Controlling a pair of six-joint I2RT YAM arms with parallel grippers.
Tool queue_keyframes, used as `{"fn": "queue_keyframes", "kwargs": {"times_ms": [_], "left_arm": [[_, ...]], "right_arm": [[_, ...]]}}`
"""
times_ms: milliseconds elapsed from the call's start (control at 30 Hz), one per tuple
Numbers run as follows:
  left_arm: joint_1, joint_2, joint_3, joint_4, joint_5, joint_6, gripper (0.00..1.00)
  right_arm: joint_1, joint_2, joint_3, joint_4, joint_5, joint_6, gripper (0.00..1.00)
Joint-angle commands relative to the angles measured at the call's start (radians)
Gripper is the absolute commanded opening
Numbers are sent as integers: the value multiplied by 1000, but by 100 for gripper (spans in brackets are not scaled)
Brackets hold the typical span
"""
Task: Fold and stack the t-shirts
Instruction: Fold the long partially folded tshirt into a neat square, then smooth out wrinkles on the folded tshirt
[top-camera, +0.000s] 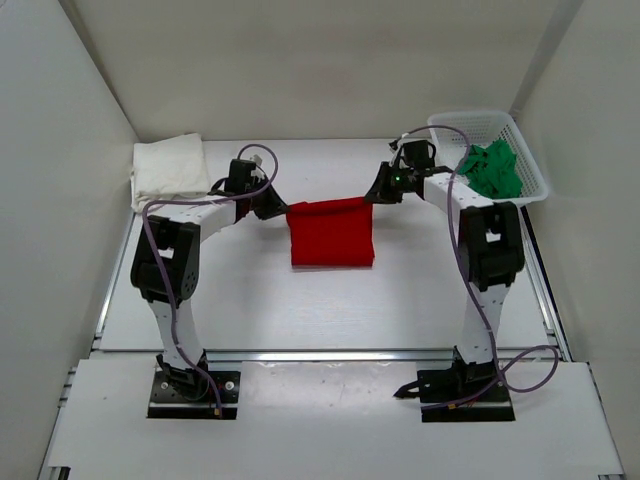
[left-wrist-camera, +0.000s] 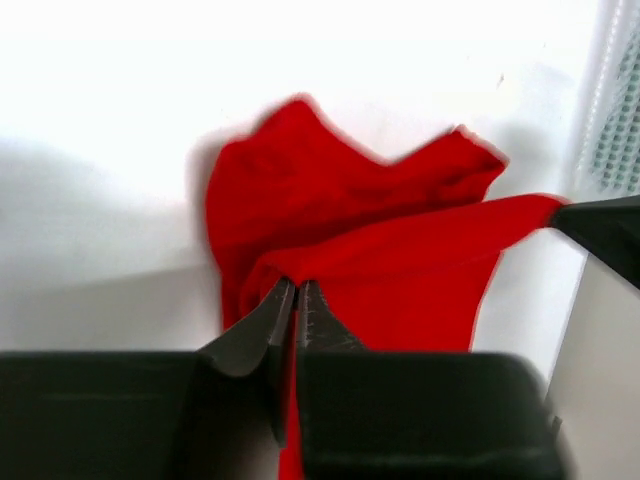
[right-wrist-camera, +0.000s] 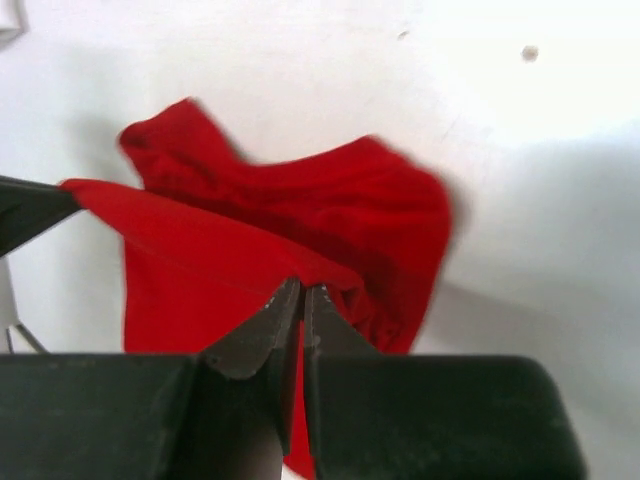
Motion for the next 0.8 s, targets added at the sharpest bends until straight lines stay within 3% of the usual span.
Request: {"fn": "queue_keyframes", "kwargs": {"times_ms": [0,67,133,200,233,300,367,400,500,767], "left_arm": [[29,30,116,24,-42,-12,16],[42,85,182,-7,-27,-11,30],[57,73,175,7,-1,-23,50],[60,4,111,71,-4,-32,53],[60,-16,92,89,-7,-38,48],[37,-90,20,135,-16,-37,44],[-35,-122,-27,133,-7,-34,44],[-76,-136,-61,166,-6,-28,43],[-144,-140,-178,262,8,-60,42],[-173,-102,-443,416,33,-101,37]], "right_arm": [[-26,81,169,-64,38,-38,0],[-21,121,211,-98,45,-28,4],[-23,109,214,-94,46,-22,19],[0,36,176,-69,76,-28,40],[9,14,134,-57,113,-33,49],[14,-91,66,-40,154,-24,53],[37,-177,-124,72,170,-8,47],[44,-228,-175,110,156,11,30],[83,-264,-354,245,67,41,2],[89,-210,-591,364,18,70,0]]}}
